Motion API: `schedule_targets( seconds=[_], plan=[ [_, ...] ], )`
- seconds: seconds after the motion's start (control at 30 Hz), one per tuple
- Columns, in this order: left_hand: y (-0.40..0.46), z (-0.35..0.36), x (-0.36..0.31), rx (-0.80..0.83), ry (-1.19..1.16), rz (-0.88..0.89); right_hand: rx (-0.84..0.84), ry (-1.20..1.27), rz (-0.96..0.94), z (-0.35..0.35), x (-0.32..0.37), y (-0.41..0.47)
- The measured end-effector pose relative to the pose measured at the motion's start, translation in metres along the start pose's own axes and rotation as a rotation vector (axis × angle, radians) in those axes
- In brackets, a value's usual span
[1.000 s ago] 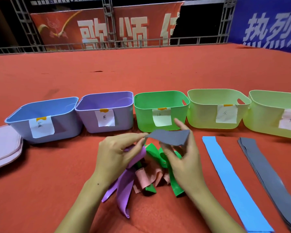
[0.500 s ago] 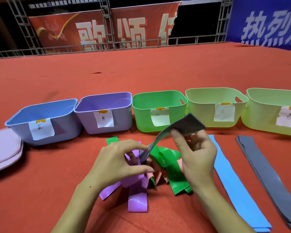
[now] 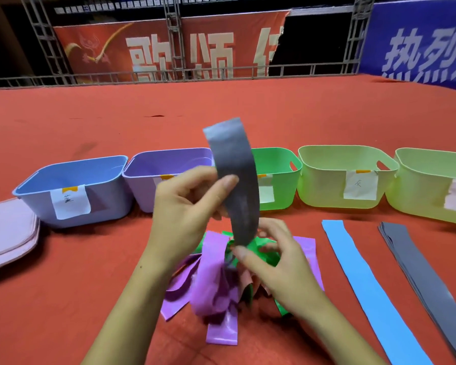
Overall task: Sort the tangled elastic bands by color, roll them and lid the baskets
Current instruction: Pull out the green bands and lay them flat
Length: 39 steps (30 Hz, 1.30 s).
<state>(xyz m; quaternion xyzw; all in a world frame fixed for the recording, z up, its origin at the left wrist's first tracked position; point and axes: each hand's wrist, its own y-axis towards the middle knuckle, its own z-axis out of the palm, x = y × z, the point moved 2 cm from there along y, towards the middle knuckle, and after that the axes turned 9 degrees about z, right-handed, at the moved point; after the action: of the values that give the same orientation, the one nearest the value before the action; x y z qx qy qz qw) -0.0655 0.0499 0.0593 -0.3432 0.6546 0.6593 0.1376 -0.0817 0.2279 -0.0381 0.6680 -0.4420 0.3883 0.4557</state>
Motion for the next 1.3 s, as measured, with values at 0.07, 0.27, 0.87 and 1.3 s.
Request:
schedule_targets(
  seconds=[0.07,0.27,0.87,1.3],
  plan=[
    [0.004,-0.007,-0.001,-0.123,-0.078,-0.02,0.058,-0.045,0.037,0.007,-0.005,-0.003],
    [0.008,-0.028,0.008,-0.349,-0.206,-0.137,0.07,0.06,0.073,0.002,0.001,-0.004],
    [0.016,-0.018,0.049,-0.455,-0.069,-0.383,0.177,-0.036,0.136,-0.076,-0.006,-0.037],
    [0.044,0.223,0.052,0.075,-0.041,-0.52,0.045,-0.081,0.271,-0.24,-0.049,-0.112]
  ],
)
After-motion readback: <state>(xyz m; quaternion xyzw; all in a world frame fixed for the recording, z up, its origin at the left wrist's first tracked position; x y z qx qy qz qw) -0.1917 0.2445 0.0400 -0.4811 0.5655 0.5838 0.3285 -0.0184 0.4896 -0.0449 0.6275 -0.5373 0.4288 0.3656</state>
